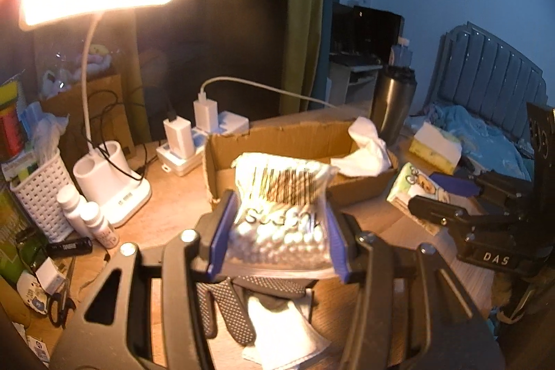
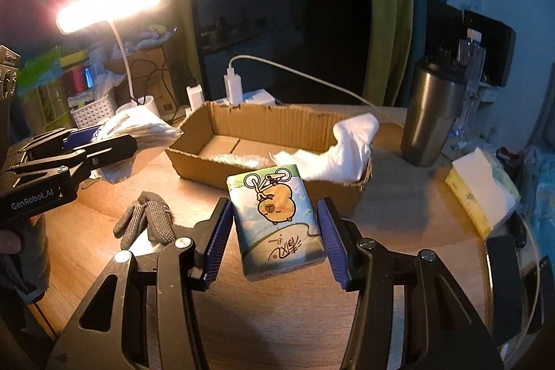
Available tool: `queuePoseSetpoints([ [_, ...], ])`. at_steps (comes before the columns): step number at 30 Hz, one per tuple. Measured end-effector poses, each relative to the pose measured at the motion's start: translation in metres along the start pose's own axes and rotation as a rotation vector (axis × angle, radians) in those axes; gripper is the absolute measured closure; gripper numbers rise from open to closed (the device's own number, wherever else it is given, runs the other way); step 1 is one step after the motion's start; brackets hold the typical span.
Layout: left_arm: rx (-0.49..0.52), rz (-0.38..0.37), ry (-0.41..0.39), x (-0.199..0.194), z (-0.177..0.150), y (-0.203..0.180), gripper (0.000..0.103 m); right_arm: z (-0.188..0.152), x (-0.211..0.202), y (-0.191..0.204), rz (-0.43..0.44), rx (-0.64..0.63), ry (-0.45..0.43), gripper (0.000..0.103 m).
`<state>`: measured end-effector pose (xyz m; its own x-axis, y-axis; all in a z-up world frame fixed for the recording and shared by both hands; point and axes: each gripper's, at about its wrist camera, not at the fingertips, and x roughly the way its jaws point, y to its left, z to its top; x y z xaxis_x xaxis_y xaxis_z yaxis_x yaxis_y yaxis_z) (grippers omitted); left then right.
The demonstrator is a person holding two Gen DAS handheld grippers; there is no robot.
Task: Organize soft objects
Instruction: 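Carry the tissue packet and cotton-swab bag in both tools over the box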
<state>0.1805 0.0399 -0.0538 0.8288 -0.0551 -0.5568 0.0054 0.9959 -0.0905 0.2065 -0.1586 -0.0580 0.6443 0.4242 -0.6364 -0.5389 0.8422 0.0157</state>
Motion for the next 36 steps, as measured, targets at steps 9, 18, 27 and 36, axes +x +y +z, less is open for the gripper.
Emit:
queuePoseSetpoints([
  [9, -0.002, 0.0, -0.091, -0.022, 0.012, 0.003, 0.054, 0.017, -0.017, 0.005, -0.009, -0.005, -0.077, 0.05],
  [18, 0.017, -0.005, -0.168, -0.036, 0.023, 0.0, 0.054, 0.036, -0.032, 0.012, -0.022, -0.008, -0.171, 0.05],
  [27, 0.005, 0.005, -0.258, -0.05, 0.034, 0.001, 0.054, 0.045, -0.038, 0.018, -0.023, 0.001, -0.226, 0.05],
  [36, 0.013, 0.015, -0.314, -0.058, 0.048, -0.001, 0.054, 0.055, -0.045, 0.019, -0.034, 0.002, -0.278, 0.05],
])
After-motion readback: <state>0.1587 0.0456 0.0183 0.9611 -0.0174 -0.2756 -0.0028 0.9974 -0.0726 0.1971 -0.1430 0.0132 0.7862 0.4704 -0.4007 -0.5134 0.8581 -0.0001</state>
